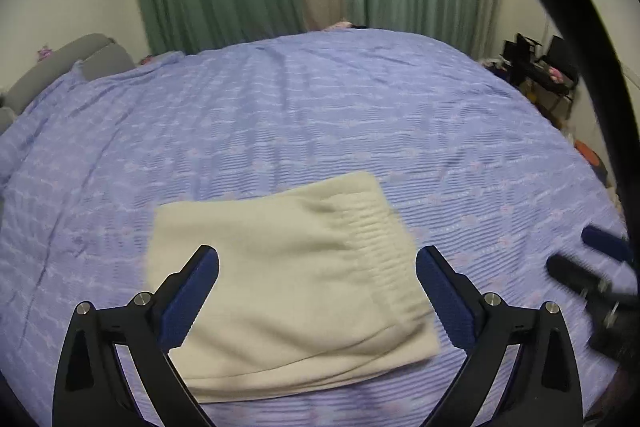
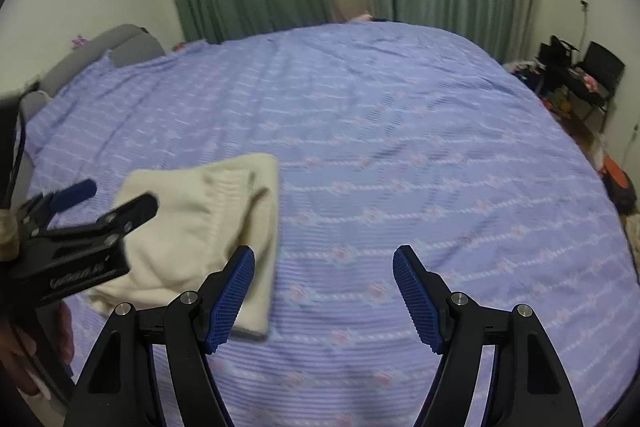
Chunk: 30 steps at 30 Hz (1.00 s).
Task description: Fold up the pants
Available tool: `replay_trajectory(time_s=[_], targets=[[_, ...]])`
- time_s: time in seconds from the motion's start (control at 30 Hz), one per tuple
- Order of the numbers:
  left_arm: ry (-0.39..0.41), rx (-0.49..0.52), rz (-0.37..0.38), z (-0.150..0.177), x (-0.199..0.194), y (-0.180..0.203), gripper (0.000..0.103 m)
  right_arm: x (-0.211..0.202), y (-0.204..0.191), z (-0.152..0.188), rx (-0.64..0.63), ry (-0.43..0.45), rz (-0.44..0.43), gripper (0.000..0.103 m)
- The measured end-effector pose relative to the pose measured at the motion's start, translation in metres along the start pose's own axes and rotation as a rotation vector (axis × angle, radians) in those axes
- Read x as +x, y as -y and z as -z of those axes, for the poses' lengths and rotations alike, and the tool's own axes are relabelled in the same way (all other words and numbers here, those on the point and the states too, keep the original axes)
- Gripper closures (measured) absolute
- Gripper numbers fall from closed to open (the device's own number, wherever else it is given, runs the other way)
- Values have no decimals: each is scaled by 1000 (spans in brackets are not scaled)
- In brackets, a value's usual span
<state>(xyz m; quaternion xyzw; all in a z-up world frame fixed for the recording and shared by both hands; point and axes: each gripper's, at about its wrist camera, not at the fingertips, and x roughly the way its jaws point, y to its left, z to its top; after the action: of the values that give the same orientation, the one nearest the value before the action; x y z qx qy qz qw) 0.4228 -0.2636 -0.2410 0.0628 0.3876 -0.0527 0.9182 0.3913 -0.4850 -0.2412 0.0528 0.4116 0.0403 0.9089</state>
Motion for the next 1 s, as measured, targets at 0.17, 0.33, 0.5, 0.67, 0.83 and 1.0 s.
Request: replay_trajectory(time_s=[0.17,0.33,0.5,0.67,0.83,1.0], targets=[[-57,-34,-70,32,15,-65,3,32,-30,-9,-24,8,-112,34],[-133,-96,-91,68,38,-106,4,86,-56,-12,-13,-68,-167,48],[-166,-151,-61,89,55,-117,9,119,-68,-13,-3,-93,-143,52],[-255,-176,-48,104,76,-121,40,143,-75,-33,-26,-92,-133,52],[-273,-178,-34,109,79,-126,44,169,-80,-53,-58,-114,-115,54],[-296,-173,-46,119,86,-126,44,199,-79,-56,-26,-224,-189,60]])
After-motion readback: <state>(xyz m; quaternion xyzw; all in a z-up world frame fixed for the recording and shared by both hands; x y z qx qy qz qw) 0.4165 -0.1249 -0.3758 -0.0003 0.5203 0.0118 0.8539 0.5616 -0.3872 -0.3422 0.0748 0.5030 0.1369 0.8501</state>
